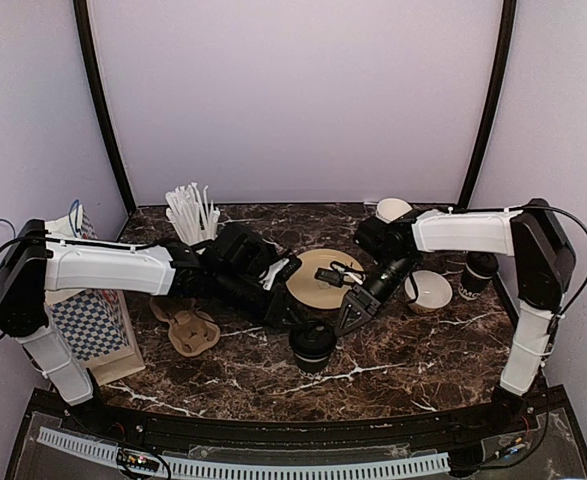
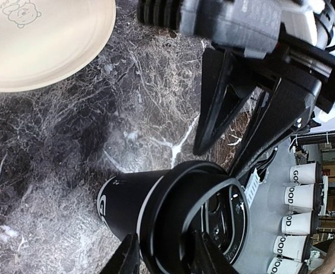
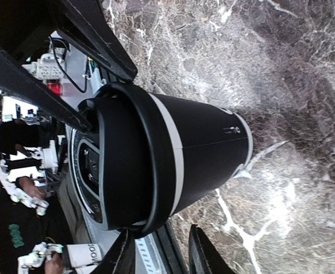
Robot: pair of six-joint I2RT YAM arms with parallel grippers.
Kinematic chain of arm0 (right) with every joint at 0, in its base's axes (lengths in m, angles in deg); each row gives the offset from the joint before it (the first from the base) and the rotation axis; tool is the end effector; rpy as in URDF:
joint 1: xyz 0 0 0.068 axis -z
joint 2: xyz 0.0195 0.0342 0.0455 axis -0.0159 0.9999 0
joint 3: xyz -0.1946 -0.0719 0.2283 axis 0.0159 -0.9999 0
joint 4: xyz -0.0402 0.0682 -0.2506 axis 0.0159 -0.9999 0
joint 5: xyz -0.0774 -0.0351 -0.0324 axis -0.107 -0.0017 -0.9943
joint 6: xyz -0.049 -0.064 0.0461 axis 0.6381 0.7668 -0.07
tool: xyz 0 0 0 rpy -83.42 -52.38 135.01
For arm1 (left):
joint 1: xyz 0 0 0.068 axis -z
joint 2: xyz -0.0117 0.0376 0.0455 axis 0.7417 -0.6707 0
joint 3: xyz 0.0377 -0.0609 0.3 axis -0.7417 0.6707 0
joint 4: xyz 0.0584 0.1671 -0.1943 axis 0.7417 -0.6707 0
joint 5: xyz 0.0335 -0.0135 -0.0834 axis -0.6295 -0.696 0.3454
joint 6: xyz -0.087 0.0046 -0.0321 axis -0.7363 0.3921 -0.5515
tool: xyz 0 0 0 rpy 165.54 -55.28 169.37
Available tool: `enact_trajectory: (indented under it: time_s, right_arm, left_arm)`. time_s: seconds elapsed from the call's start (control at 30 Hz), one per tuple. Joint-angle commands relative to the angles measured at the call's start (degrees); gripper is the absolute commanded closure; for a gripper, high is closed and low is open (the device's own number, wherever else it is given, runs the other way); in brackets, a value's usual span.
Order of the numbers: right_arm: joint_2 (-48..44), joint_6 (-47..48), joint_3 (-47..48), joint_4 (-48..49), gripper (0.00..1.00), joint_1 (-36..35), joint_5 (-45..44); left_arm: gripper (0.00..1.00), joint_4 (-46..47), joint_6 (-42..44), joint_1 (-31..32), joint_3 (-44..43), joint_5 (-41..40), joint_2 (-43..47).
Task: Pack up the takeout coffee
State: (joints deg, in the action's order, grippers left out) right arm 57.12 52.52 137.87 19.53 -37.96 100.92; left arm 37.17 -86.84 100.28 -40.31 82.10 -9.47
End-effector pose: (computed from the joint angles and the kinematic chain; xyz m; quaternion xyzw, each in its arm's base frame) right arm 0.2357 0.2744 0.1975 0.3893 -0.8106 -0.4308 0.0757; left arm 0.2121 -0.3401 0.2303 0.2605 0.8535 -0.4272 0.1454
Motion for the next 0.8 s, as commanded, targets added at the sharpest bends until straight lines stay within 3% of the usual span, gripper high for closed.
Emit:
enact_trajectory:
  time_s: [0.0, 0.1, 0.33, 0.5, 0.77]
  right_arm:
    - [0.54, 5.26, 4.33, -0.82, 0.65, 1.42, -3.09]
    - [-0.5, 6.17, 6.04, -1.52, 0.58, 2.57, -1.51]
    - [-3.03, 9.48, 5.61, -3.86, 0.43, 3.15, 0.73]
    - [-8.21, 8.97, 1.46, -0.13, 0.28, 2.66, -0.35]
    - [-14.18, 3.99, -6.52, 10.04, 0.05, -2.88, -10.75]
  left_arm:
    - [0.6, -4.84, 1.26, 0.81, 0.8, -3.45, 1.53]
    - [0.51, -4.09, 1.0, 0.84, -0.29, -5.07, 3.55]
    - [0.43, -1.62, 1.19, 0.79, 0.18, -6.87, 8.7]
    - [0.42, 0.08, 0.93, 0.81, 1.62, -8.95, 9.71]
    - [0.46, 7.12, -0.89, 0.7, 1.7, -4.32, 4.51]
